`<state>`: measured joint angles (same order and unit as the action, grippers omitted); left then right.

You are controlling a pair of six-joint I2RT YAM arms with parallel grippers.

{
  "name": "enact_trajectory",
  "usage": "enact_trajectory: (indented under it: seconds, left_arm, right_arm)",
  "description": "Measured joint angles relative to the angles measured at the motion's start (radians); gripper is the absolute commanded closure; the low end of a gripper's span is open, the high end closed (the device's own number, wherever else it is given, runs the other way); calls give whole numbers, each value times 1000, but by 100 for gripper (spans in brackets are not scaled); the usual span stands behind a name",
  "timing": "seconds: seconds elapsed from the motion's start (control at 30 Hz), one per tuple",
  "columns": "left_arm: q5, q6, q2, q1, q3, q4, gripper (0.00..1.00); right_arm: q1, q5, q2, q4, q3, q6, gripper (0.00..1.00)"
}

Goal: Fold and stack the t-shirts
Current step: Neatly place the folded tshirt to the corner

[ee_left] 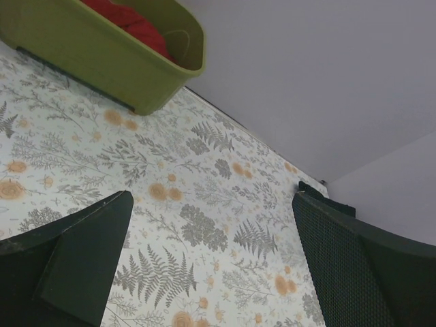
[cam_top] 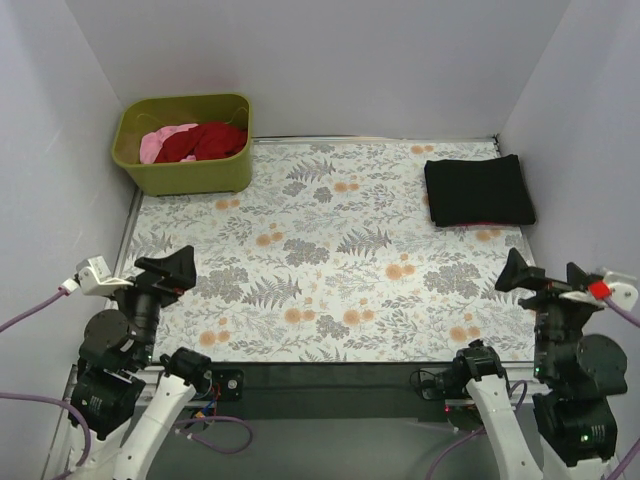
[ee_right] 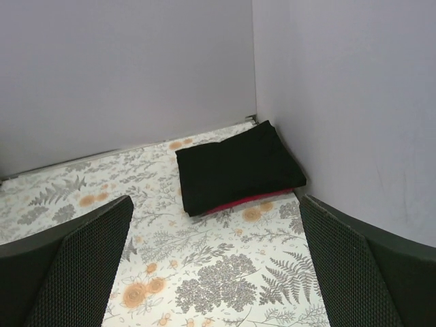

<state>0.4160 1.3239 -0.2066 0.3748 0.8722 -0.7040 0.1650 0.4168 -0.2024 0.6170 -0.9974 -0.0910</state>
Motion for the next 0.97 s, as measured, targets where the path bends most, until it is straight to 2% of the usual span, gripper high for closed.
enact_trajectory:
  seconds: [0.17, 0.53, 0.7, 0.97]
  left_arm:
    - [-9, 40, 76, 0, -82, -18, 2]
    - [30, 64, 208, 0, -195, 32, 2]
    - [47, 84, 208, 0, -262, 18, 2]
    - [52, 95, 208, 0, -289, 23, 2]
  right_arm:
    - [2, 6, 128, 3, 63, -3, 2]
    - [6, -150, 134, -34, 209, -35, 2]
    - [6, -182, 133, -61, 212, -40, 2]
    - [6, -204, 134, -97, 266, -68, 2]
